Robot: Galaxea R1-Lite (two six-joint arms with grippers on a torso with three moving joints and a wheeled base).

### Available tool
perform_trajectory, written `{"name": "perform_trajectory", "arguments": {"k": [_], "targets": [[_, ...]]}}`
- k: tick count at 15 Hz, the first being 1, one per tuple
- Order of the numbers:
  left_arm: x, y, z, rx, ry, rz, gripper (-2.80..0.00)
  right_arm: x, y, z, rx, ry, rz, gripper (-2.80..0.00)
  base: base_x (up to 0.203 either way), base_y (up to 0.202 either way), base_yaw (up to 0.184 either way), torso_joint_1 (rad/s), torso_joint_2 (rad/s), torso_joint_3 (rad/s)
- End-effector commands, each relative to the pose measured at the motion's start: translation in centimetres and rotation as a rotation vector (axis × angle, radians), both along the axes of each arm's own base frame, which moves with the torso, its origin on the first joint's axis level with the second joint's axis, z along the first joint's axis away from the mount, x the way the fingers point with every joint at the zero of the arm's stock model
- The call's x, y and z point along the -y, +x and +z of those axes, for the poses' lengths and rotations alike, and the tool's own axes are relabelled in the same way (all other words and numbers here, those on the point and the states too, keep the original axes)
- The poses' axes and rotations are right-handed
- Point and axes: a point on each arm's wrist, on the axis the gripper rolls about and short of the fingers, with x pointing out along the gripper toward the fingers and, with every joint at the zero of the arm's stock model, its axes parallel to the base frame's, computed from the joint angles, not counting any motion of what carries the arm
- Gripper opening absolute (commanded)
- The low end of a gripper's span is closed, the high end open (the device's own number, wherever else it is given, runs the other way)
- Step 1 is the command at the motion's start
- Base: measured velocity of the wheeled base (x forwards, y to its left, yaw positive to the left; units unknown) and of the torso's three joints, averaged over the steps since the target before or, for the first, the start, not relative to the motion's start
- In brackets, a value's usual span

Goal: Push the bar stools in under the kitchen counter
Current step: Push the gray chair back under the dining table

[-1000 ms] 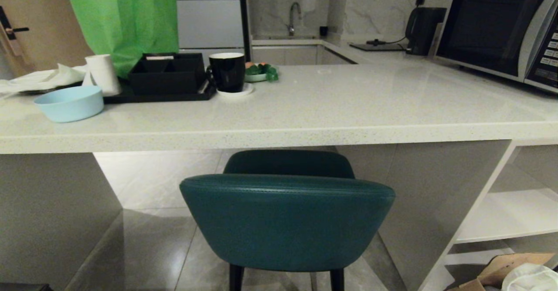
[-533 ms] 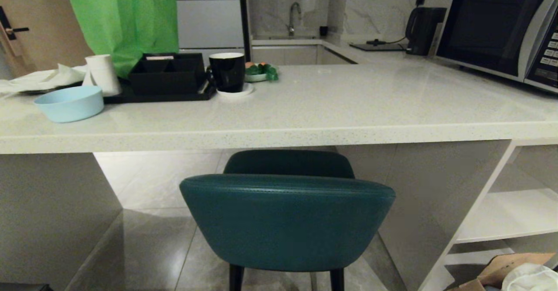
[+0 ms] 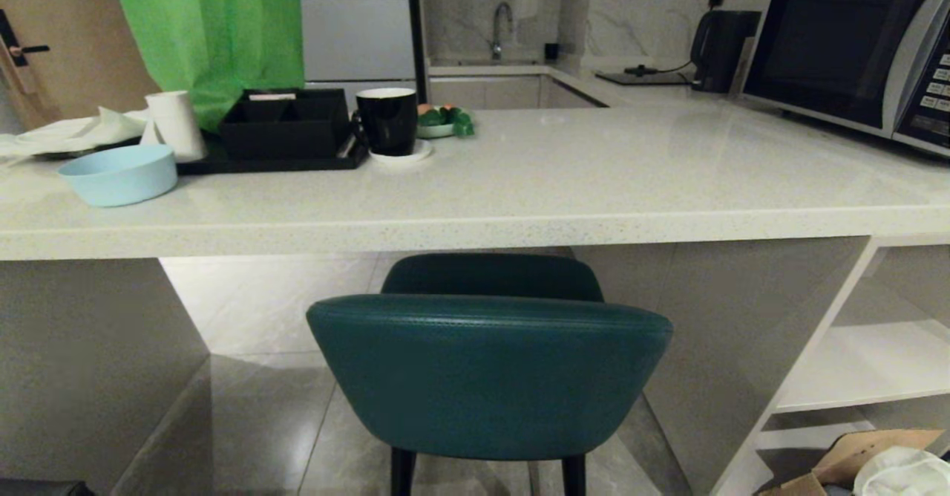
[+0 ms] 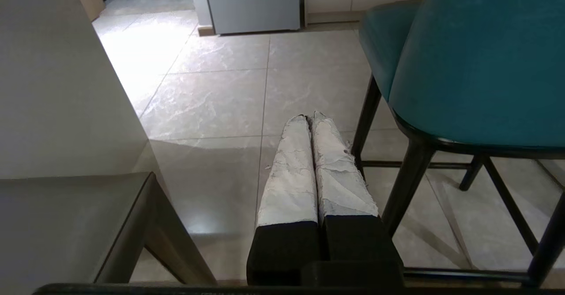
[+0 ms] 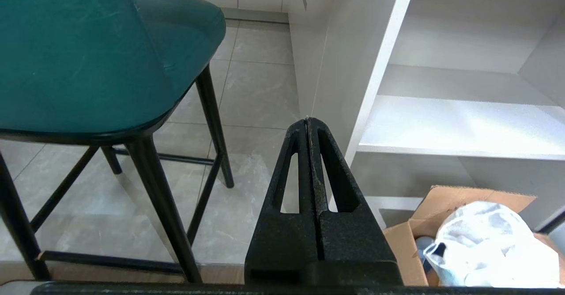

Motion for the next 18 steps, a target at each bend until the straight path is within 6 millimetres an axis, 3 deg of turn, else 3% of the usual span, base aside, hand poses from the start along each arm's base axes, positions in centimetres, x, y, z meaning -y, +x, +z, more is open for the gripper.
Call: {"name": "perform_trajectory", "arguments": {"k": [1, 18], "targets": [[0.00, 0.03, -0.13, -0.004, 0.000, 0.000, -2.80, 0.00, 0.02, -0.01, -0.002, -0.001, 0.000, -2.80, -0.136, 0.000, 0.002, 0.010, 0.00, 0.001], [0.00, 0.02, -0.13, -0.002, -0.006, 0.002, -2.80, 0.01, 0.02, -0.01, -0.003, 0.005, 0.000, -2.80, -0.199, 0.000, -0.002, 0.001, 0.00, 0.003]]}}
